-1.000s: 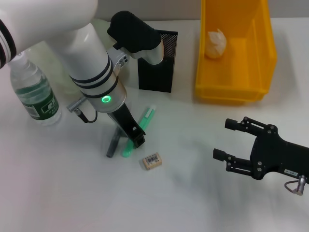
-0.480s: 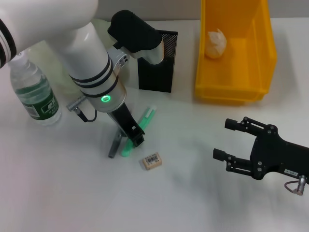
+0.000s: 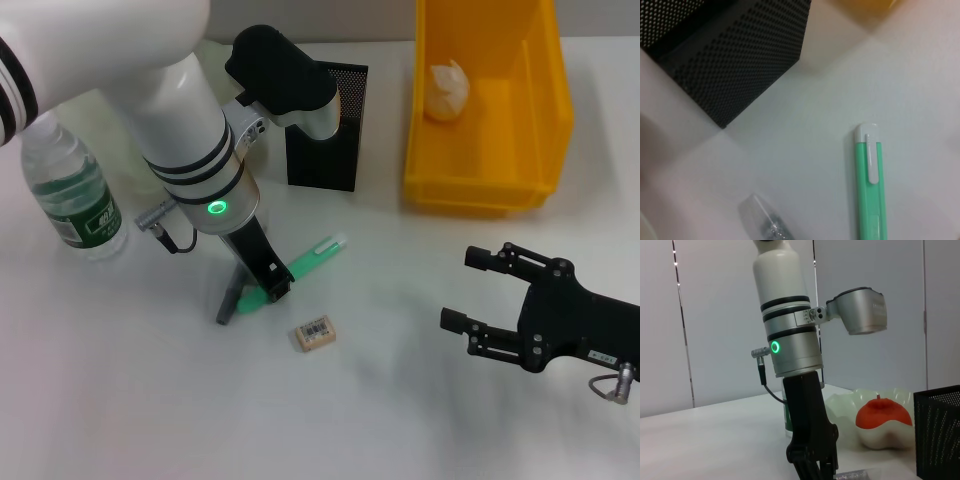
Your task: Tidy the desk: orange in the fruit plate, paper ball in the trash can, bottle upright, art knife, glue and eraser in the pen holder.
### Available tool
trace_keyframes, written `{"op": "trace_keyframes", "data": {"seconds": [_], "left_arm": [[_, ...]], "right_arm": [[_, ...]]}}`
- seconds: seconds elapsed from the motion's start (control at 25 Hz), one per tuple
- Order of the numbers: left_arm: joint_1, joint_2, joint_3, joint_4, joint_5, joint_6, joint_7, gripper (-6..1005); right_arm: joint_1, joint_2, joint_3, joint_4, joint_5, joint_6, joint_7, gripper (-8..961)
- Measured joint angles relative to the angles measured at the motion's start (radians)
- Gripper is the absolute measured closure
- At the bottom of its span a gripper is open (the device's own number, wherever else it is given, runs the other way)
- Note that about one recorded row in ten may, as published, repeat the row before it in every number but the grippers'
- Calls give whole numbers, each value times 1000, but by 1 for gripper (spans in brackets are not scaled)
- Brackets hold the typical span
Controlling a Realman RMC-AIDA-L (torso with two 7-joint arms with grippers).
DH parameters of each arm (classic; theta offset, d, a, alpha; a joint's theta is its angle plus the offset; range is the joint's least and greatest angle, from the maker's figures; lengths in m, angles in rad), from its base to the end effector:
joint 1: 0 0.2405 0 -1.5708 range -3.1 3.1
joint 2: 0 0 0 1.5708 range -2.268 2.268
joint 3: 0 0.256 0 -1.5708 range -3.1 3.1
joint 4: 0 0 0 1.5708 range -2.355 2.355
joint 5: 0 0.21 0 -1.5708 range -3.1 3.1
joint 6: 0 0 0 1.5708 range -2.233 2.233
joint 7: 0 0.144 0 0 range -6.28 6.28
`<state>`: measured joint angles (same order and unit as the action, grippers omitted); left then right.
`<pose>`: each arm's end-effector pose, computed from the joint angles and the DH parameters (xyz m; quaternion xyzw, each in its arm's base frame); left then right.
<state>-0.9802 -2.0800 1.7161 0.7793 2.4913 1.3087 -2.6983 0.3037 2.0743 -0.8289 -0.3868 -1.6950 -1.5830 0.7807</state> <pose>-0.1535 0.3760 -0.0927 -0.9086 -0.2838 0.2805 0.1231 0.3090 0.2459 -0.0349 -0.9212 0.1245 0.3086 0.2014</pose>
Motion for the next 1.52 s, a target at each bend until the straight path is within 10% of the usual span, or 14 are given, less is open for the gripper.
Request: {"op": "trace_keyframes", "data": {"seconds": [0.68, 1.12, 1.52], "left_arm": [[3, 0, -4, 11, -4, 3, 21, 811], [203, 7, -194, 302, -182, 53, 188, 811], [315, 9, -318, 320, -457, 86, 450, 811]], "right_arm": [[0, 1, 3, 2, 2, -1, 0, 194], [-1, 1, 4, 2, 0, -2, 0, 197], [-1, -1, 1, 2, 0, 1, 9, 199]]}}
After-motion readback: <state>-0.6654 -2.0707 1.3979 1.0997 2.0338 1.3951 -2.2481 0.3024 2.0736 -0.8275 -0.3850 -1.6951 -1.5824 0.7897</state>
